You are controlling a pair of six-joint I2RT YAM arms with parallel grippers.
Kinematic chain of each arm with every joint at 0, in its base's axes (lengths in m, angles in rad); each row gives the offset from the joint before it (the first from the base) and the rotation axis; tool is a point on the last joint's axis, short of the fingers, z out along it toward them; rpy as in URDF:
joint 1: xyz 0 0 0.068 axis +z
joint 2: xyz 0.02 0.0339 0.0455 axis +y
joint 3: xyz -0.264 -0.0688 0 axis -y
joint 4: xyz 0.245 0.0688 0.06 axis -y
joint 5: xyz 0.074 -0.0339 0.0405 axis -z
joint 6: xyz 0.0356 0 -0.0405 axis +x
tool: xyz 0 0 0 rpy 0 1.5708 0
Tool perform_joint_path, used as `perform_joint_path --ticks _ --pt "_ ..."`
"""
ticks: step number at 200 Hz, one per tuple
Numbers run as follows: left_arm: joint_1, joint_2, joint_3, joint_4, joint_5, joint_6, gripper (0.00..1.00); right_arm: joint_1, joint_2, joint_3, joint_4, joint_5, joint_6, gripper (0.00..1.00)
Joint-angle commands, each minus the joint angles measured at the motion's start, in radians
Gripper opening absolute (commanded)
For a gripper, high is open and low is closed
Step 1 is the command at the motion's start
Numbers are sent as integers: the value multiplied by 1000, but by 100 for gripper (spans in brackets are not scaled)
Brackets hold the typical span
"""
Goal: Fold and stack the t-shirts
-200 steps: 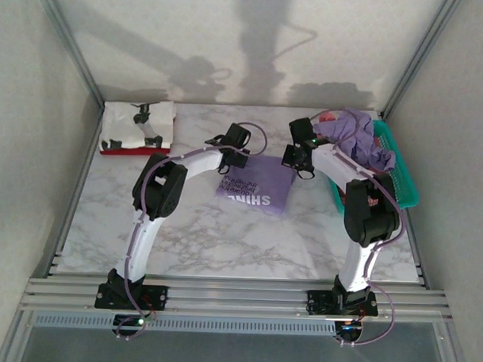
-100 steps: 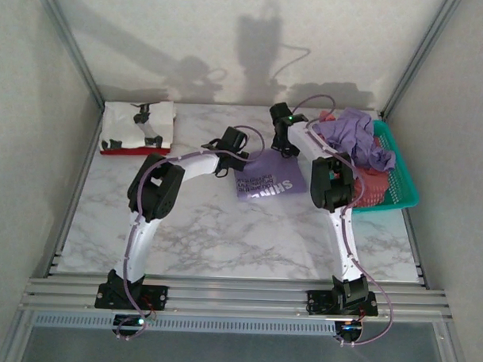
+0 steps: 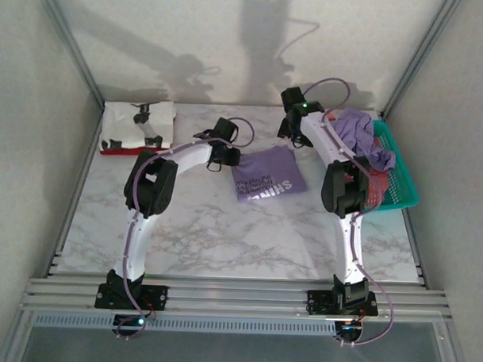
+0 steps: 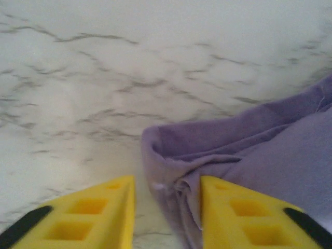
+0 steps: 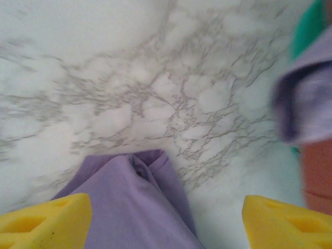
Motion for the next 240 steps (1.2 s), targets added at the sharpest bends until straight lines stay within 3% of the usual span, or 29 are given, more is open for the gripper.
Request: perform_joint_path --ticks 1,30,48,77,123,147,167,240 --pt "26 -71 -19 -12 25 -107 53 4 -87 -90 8 -62 -23 76" --pt "40 -123 -42 -4 147 -208 57 4 -154 -237 62 -143 -16 75" --pt "43 -169 -104 39 209 -268 64 4 -179 -326 103 -207 -9 74" --pt "41 -233 -182 96 222 -335 71 12 -195 -442 165 -288 -1 71" --pt "-34 -256 -235 -4 182 -341 73 10 -168 -499 183 -346 13 66" --pt "-47 -277 -338 60 213 -382 73 5 -171 -534 164 -314 41 65" --pt "-64 -286 -388 108 229 -408 73 -15 -174 -578 189 -367 58 65" --pt "-119 -212 -360 165 232 -405 64 -26 -161 -642 238 -457 72 64"
